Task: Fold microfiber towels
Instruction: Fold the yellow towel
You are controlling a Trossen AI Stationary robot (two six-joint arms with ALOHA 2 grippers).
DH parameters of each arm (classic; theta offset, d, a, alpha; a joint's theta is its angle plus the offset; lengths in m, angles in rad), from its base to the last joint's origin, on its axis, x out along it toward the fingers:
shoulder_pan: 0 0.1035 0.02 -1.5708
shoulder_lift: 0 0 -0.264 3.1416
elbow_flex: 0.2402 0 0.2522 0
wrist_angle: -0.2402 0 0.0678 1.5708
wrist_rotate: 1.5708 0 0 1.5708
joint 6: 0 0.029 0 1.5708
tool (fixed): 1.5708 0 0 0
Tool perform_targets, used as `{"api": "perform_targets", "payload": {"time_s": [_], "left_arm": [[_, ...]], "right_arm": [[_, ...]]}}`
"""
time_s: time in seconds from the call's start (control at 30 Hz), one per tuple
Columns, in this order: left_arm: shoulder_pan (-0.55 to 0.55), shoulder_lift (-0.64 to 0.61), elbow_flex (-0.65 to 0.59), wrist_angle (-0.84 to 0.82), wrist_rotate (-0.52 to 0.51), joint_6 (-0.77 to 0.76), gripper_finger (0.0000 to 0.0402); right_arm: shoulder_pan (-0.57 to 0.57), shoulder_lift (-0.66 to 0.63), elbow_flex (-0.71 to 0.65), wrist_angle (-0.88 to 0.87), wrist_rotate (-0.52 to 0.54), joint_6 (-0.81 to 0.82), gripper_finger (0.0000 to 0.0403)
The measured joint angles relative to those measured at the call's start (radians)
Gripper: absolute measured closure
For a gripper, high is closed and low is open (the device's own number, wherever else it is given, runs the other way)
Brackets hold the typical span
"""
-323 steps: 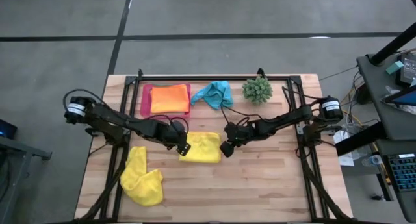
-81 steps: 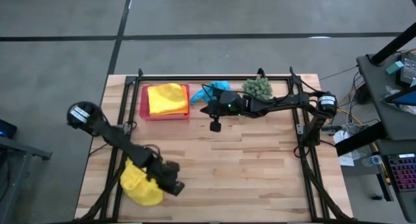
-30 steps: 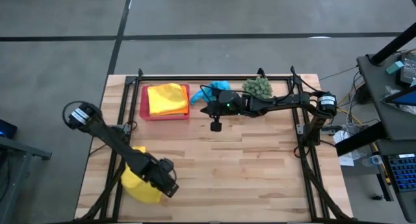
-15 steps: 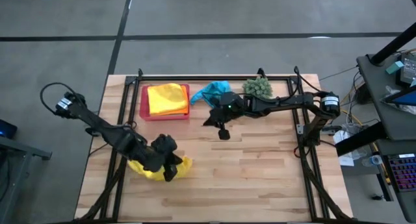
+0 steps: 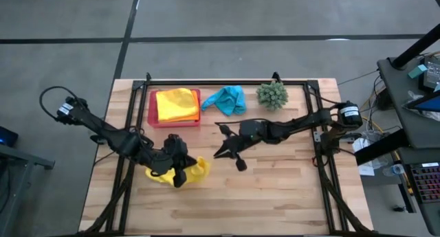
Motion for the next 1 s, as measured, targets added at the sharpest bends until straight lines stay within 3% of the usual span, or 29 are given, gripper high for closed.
{"api": "perform_targets", "payload": {"time_s": [0.43, 0.63, 0.8, 1.0], "left_arm": [[0.0, 0.029, -0.001, 0.002, 0.001, -0.016, 0.0402], [0.0, 0.029, -0.001, 0.012, 0.0, -0.016, 0.0402], [0.0, 0.029, -0.001, 0.026, -0.002, -0.016, 0.0402], [0.0, 0.029, -0.002, 0.026, -0.007, -0.01, 0.0402]], "right_arm": [[0.035, 0.041, 0.019, -0.01, 0.0, 0.084, 0.021], [0.044, 0.129, 0.019, 0.113, 0.002, 0.101, 0.0171], [0.042, 0.179, 0.05, 0.145, 0.004, 0.128, 0.0194], [0.044, 0.204, 0.085, 0.137, 0.002, 0.093, 0.0326]]}}
